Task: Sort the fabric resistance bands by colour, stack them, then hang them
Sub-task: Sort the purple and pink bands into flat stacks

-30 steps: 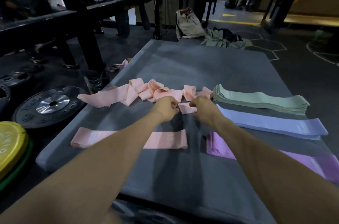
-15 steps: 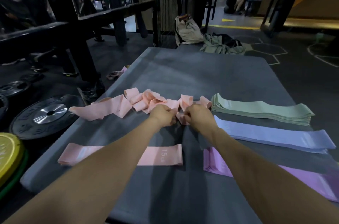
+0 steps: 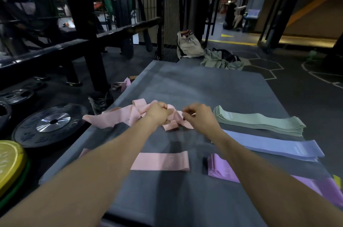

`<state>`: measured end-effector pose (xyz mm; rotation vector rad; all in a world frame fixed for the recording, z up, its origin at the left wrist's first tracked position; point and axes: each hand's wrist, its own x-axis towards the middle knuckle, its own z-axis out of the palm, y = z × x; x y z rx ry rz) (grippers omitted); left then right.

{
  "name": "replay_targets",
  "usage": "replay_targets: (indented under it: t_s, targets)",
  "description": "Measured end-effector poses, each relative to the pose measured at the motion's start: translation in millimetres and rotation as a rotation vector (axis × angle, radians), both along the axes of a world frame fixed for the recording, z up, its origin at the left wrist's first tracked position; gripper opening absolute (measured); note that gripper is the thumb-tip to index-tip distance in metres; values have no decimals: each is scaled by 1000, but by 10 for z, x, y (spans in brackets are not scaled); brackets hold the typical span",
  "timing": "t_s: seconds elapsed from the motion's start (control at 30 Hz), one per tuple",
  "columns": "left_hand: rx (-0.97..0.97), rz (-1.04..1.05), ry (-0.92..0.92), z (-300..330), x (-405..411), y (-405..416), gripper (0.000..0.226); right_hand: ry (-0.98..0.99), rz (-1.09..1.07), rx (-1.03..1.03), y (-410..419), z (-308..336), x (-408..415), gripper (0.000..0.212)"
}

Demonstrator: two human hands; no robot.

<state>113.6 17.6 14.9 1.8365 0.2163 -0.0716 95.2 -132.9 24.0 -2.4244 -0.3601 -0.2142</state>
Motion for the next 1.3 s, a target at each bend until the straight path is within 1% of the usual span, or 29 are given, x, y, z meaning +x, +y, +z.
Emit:
replay_targets:
  t_s: [0.07, 0.13, 0.2, 0.27, 0.37, 0.4, 0.43, 0.5, 0.57, 0.67, 0.77, 0.87, 0.97, 1.03, 1.1, 1.13, 1.2, 1.27, 1.3]
  targets:
    - [142, -52, -74, 135, -59, 137, 18, 4, 26, 10, 76, 102, 5, 25]
    - [235, -119, -156, 275, -128, 259, 7, 50, 96, 18, 198, 192, 15, 37]
    - [309, -174, -269, 411, -190, 362, 6, 69, 173, 20, 339, 261, 15, 44]
    - [325, -194, -341, 544, -237, 456, 7, 71, 214, 47, 464, 306, 16, 37]
    - [357, -163, -402, 740, -292, 592, 10, 69, 164, 74, 586, 364, 17, 5]
    - [362, -140, -414, 784, -313, 634, 10, 66, 145, 81, 604, 385, 20, 8]
    - [352, -109, -430, 809, -328, 677, 10, 64, 135, 88, 611, 407, 23, 18]
    - [299, -11, -432, 824, -336, 771, 13, 61, 122, 70, 605, 467, -3, 36]
    - [257, 93, -423, 811, -340, 868, 10, 65, 108, -5, 551, 484, -38, 41]
    - [174, 236, -403, 801, -385, 1018, 12, 119, 62, -118, 398, 385, -82, 26]
    - [180, 362, -359, 802, -494, 1145, 17, 161, -23, -250, 243, 267, -155, 29]
    - [121, 437, -335, 767, -576, 1237, 15, 175, -94, -303, 192, 243, -217, 31]
    - [90, 482, -303, 729, -651, 1342, 14, 206, -129, -337, 199, 235, -275, 19]
    - [96, 495, -291, 694, -705, 1405, 13, 221, -146, -320, 208, 209, -307, 24]
    - [57, 514, -262, 646, -769, 1451, 16, 235, -151, -285, 227, 184, -349, 32]
    - [27, 527, -238, 614, -793, 1480, 17, 240, -151, -260, 241, 178, -381, 32]
    - [-9, 558, -199, 552, -856, 1556, 17, 253, -152, -173, 262, 173, -464, 25]
    - [-13, 579, -182, 471, -928, 1665, 19, 288, -180, -22, 267, 143, -539, 17]
    - [-6, 584, -172, 418, -970, 1724, 20, 313, -200, 67, 264, 111, -579, 18]
